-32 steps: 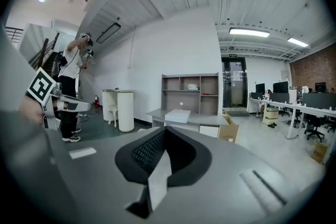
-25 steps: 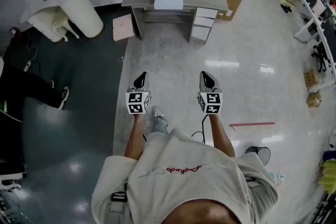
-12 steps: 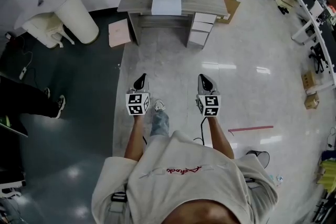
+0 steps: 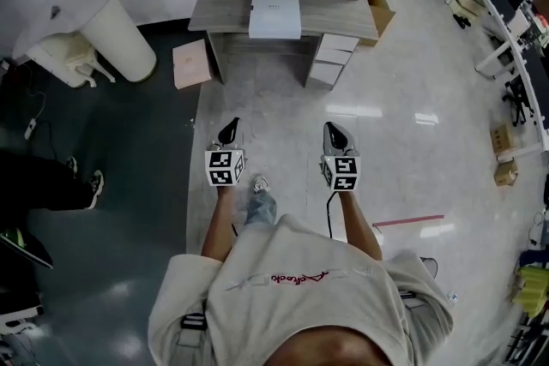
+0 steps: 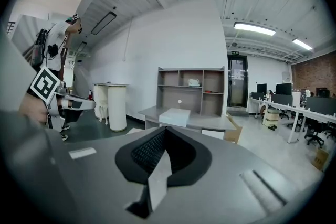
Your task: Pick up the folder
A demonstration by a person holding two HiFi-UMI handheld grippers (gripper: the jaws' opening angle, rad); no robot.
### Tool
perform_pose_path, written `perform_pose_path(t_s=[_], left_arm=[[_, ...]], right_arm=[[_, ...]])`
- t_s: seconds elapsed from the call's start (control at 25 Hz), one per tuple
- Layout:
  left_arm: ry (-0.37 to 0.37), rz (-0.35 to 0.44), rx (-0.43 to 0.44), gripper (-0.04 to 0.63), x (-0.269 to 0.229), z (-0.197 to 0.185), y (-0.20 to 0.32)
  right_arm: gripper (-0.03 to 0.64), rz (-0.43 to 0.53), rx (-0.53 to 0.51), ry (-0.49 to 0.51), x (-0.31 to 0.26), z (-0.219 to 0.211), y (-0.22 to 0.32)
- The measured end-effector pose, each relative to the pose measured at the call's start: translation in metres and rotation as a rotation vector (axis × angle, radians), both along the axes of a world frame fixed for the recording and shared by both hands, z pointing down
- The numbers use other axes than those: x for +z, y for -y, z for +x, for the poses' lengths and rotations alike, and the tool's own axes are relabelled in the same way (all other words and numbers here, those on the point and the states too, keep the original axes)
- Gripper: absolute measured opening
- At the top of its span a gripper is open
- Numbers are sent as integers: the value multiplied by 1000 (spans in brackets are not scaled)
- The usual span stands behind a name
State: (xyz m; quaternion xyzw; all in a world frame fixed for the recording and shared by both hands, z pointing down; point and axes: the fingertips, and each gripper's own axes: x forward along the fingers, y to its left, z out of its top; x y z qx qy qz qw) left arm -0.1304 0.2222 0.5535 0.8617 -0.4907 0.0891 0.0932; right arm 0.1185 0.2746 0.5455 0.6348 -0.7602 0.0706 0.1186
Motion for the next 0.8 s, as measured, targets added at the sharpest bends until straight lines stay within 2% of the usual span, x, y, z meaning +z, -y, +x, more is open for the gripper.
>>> perform_pose_path(t_s=[0.28,0.8], left_arm=[[-19,-24,-10,0,-1,-22,70],[-36,-22,9,0,-7,-42,197]], right_arm=[[6,-15,-3,0,-5,-20,72],[6,-4,1,-21,-14,-47,198]])
